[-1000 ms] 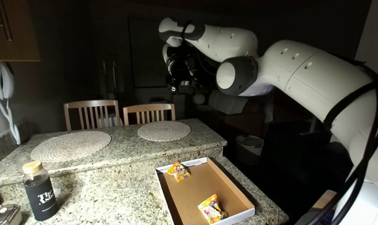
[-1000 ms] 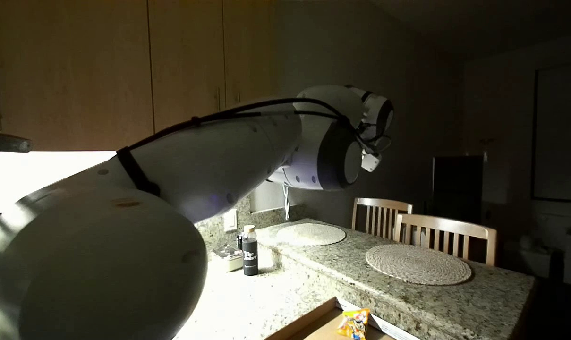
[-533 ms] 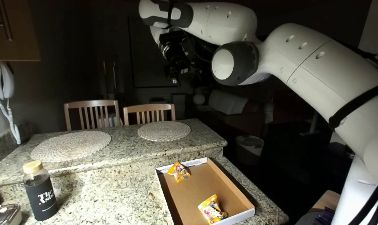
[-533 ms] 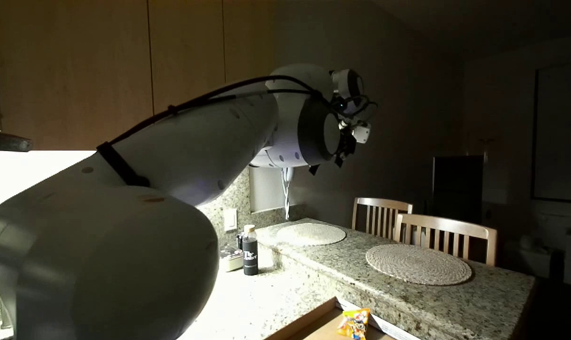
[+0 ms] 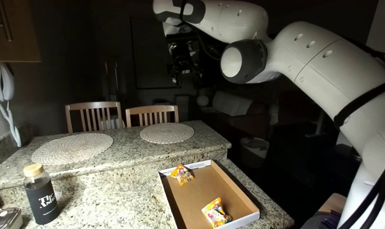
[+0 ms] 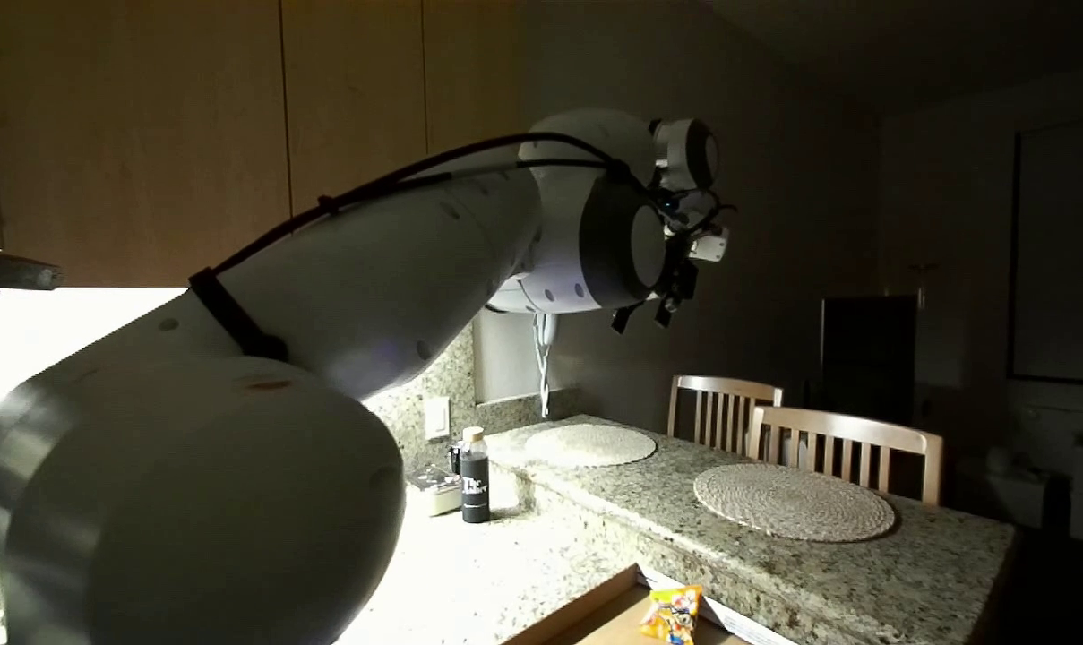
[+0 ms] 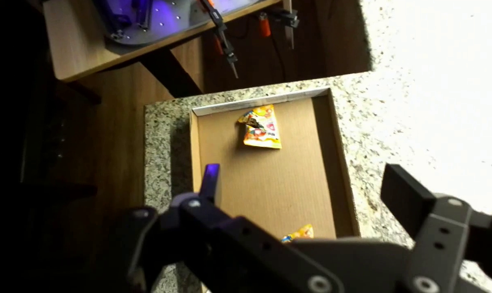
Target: Put the packets inside the box
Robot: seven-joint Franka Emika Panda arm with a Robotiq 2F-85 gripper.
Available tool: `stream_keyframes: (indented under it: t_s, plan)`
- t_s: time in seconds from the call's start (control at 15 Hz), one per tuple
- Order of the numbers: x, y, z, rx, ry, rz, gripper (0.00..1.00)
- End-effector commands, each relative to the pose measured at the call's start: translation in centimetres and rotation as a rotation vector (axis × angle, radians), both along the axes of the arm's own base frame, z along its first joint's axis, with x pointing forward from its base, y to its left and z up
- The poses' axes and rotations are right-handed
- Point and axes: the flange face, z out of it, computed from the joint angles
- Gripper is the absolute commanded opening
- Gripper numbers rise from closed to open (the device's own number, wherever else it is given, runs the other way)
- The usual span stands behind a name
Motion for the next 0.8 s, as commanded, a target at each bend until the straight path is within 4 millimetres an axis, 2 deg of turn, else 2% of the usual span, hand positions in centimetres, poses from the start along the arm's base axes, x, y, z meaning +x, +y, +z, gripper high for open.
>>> stream_keyframes:
  t_s: [0.0,0.07,0.2,0.27,0.53,0.73]
  plan:
    - [1.2,-3.8,0.1,0.129,-0.055,-0.134,1.0]
    - [0.9,-4.2,0.2,-0.029,-0.071,0.037,1.0]
    - [1.4,-6.1,0.2,-0.081,-0.108,0.068,1.0]
    - [1.7,-6.4,0.3,-0.115,-0.13,0.094,1.0]
    - [3.9,-5.0,1.0,-0.233,-0.274,0.182,1.0]
    - [6.1,-3.9,2.0,-0.219,-0.462,0.14,1.0]
